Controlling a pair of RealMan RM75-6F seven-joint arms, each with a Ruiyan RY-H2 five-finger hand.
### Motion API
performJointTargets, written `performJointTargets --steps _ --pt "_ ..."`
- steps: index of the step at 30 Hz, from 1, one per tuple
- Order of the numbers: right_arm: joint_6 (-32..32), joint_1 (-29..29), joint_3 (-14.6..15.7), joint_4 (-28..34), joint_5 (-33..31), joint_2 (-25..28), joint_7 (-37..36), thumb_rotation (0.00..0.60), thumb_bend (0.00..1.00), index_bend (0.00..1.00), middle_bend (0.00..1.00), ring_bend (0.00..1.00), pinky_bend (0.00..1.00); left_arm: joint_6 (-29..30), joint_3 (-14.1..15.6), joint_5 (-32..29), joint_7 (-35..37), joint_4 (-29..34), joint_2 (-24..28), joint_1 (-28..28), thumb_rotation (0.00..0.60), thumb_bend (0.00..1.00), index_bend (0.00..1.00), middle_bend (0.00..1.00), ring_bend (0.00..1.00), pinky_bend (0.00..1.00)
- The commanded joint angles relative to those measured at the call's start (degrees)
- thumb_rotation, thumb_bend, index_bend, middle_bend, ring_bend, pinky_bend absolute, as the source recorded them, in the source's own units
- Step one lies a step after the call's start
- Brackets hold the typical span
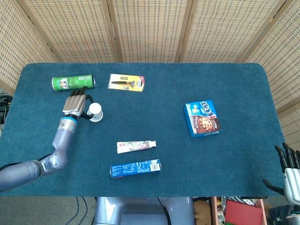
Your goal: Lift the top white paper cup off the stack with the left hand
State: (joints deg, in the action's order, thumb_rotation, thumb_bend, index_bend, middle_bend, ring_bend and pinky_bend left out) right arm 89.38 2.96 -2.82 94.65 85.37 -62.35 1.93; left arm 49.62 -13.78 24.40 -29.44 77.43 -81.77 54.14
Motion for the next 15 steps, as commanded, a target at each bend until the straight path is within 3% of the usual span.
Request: performJointTargets --steps 1,15 --pt "0.11 0.04 0.06 0.1 0.14 0.05 -0.01 0.6 0.0 0.0 0.0 0.0 0.0 0.52 -0.59 0.75 1.02 1.37 1.21 -0.43 0.6 0.26 0.4 0.0 0.0 0.0" --pt "0.7 0.28 0.25 0.5 0.67 0.31 -0.07 0.6 0.0 0.0 0.0 0.0 0.0 -0.14 -4.7 6.12 10.85 8.7 8.0 -3.67 0.6 0.26 0.4 0.0 0.0 0.0"
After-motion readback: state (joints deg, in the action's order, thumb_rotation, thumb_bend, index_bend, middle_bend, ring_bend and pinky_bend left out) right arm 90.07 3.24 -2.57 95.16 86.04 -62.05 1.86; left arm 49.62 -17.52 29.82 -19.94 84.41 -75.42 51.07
